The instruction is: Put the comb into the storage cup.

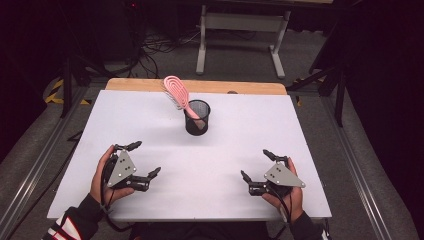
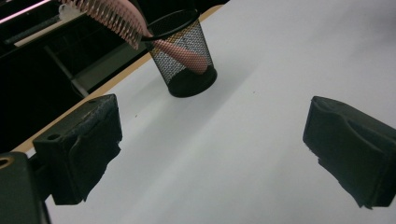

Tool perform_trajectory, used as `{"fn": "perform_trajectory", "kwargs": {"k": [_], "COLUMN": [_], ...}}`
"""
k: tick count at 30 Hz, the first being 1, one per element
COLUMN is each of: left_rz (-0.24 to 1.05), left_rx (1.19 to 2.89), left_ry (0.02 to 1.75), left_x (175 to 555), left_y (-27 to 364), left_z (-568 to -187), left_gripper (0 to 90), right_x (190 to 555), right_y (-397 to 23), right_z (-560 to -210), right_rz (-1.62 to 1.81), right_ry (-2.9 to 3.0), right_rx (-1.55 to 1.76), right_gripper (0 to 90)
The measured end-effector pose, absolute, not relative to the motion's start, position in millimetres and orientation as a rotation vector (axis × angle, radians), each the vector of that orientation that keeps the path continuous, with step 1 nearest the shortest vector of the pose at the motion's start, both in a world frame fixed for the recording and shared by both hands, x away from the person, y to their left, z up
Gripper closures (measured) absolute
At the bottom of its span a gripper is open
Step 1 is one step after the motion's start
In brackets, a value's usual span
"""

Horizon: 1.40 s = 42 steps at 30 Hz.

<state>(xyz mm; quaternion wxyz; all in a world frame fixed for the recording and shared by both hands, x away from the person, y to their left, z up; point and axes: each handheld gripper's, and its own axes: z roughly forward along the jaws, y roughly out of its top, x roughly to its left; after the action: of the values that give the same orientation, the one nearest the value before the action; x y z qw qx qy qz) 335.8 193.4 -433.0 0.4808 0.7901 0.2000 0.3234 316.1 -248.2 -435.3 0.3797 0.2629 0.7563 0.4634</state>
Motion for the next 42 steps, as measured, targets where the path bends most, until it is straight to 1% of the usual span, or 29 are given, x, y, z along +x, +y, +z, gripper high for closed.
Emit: {"fn": "perform_trajectory", "kwargs": {"k": [11, 20, 23, 42], "left_rz": [0.775, 0.697, 0.697, 0.723], "left_rx": [1.943, 1.916, 1.905, 1.927], "left_ry": [0.545, 0.645, 0.662, 0.645], "left_x": [333.4, 328.9, 327.9, 327.8], "left_y": [209.2, 226.1, 229.5, 228.9], "left_z": [-444.8, -457.8, -459.4, -459.7], "left_gripper": [5.6, 6.0, 6.0, 6.1], "right_x": [316.3, 316.5, 316.4, 314.4], "right_y": [-248.8, -248.0, -248.8, -248.4], "right_z": [-435.0, -434.8, -435.0, -435.2], "right_rz": [1.185, 1.190, 1.192, 1.188], "right_ry": [1.928, 1.926, 1.926, 1.931], "right_rx": [0.674, 0.678, 0.680, 0.668], "right_gripper": [6.9, 6.8, 6.8, 6.6]}}
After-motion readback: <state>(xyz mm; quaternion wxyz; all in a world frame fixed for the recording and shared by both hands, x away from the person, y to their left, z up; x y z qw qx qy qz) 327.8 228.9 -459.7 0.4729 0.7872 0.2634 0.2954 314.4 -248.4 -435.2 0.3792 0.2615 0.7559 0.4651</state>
